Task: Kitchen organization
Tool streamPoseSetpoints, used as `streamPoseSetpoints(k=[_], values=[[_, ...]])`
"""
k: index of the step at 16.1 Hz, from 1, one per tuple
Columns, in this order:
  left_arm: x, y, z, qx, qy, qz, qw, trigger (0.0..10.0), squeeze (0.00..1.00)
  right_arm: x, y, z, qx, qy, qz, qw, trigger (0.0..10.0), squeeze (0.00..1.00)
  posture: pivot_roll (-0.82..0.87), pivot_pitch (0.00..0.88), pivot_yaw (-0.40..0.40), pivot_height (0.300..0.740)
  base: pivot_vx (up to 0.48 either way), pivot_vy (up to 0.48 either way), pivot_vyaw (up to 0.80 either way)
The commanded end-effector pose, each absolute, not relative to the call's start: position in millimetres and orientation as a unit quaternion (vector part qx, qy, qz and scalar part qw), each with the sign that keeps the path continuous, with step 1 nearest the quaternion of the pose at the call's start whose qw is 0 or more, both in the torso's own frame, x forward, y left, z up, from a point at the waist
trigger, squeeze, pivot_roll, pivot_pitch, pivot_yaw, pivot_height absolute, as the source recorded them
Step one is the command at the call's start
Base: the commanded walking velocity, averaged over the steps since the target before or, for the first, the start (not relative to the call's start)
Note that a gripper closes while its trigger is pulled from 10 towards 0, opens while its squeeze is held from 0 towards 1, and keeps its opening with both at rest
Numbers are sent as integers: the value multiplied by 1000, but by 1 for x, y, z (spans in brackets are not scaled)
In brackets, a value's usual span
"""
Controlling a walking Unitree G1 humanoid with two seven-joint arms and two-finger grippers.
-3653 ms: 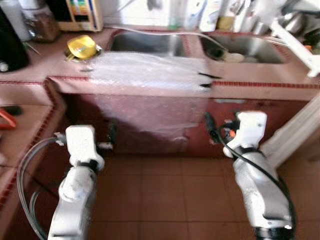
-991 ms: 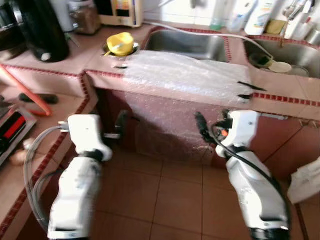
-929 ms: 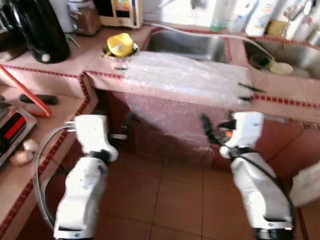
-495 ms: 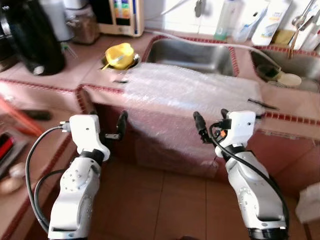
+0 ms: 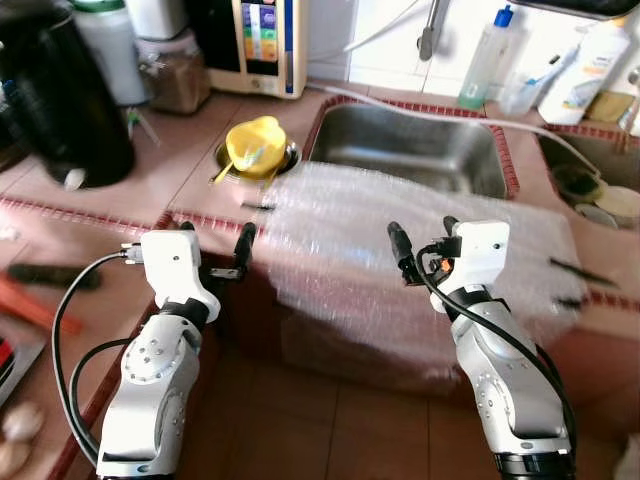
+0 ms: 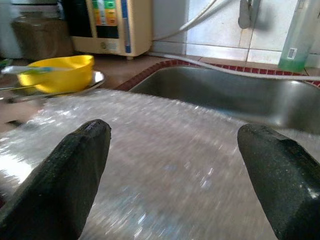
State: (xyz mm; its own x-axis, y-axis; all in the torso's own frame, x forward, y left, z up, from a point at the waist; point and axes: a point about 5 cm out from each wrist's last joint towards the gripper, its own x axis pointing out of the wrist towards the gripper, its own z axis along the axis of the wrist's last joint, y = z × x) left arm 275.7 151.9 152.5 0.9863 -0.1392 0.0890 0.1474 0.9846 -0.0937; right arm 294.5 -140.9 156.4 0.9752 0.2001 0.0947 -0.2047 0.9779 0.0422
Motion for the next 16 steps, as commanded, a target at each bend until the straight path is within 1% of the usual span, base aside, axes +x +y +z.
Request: streamPoseSetpoints(k=[1,3,5,11,16], values=[[276,146,153,-51,-42,-84,994,10000,0,295,-149,158,17,-49,90,995,10000,0,-14,82,-36,740,416,0,0],[276,146,153,-49,-41,-81,995,10000,0,296,-149,158,23,-47,95,994,10000,0,-14,95,-39,740,351,0,0],[277,149,153,-56,-40,-64,996,10000,0,295,-148,158,23,-48,101,993,10000,0,-15,92,-41,740,0,0,0],[277,148,151,-58,-37,-59,996,10000,0,296,-147,158,20,-49,102,993,10000,0,-18,95,-45,740,0,0,0],[277,148,151,-60,-33,-58,996,10000,0,296,-147,159,19,-49,101,993,10000,0,-19,96,-43,740,0,-276,0]])
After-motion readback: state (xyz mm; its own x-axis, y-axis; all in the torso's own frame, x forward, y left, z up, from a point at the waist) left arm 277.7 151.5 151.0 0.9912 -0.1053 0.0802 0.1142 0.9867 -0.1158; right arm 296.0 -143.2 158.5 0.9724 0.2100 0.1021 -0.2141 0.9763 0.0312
